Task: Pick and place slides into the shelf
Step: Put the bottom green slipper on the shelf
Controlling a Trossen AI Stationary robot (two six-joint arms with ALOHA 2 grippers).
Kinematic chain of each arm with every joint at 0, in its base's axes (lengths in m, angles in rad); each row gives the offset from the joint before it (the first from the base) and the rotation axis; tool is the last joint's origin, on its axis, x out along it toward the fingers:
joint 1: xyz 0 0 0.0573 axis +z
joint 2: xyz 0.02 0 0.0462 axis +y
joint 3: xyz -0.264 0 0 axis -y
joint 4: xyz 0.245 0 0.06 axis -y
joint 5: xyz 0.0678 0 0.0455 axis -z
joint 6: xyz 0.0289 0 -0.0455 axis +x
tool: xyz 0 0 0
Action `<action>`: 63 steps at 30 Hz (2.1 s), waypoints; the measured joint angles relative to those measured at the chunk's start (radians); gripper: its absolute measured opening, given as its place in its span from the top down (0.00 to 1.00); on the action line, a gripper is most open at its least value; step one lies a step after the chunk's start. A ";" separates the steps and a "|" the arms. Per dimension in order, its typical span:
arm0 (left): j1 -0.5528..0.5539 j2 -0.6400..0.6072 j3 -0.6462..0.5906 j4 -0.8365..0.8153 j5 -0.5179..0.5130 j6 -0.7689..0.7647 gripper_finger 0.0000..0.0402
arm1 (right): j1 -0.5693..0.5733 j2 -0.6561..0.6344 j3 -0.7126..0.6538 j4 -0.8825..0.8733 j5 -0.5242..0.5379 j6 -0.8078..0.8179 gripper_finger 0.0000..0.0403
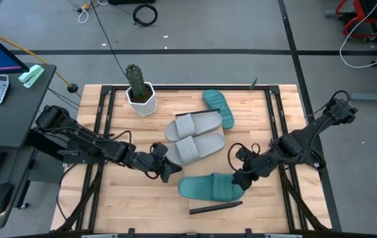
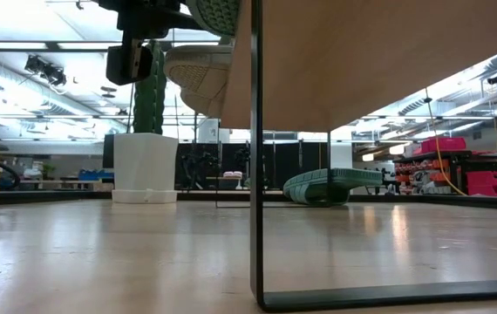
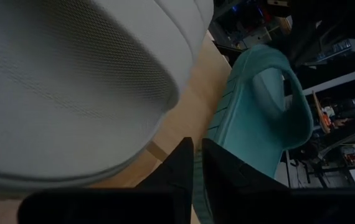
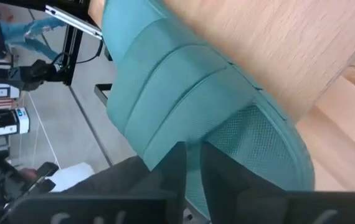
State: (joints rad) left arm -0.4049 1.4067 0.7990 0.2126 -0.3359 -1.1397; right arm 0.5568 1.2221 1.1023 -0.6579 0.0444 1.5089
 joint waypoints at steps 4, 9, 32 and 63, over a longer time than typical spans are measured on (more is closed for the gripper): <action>0.000 0.000 0.000 0.000 0.000 0.000 0.89 | 0.000 0.000 0.000 0.003 -0.015 0.001 0.83; 0.000 0.000 0.000 0.000 0.000 0.000 0.89 | 0.000 0.000 0.000 0.002 -0.025 0.000 0.80; -0.097 0.000 0.000 0.039 -0.201 -0.015 0.99 | -0.083 0.000 0.000 0.002 0.054 -0.075 0.78; -0.128 0.067 0.025 0.036 -0.263 0.055 0.97 | -0.213 0.000 0.000 0.045 0.104 -0.230 0.79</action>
State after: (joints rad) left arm -0.5331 1.4736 0.8235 0.2488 -0.5990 -1.0849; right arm 0.3440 1.2221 1.1027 -0.6128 0.1482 1.2785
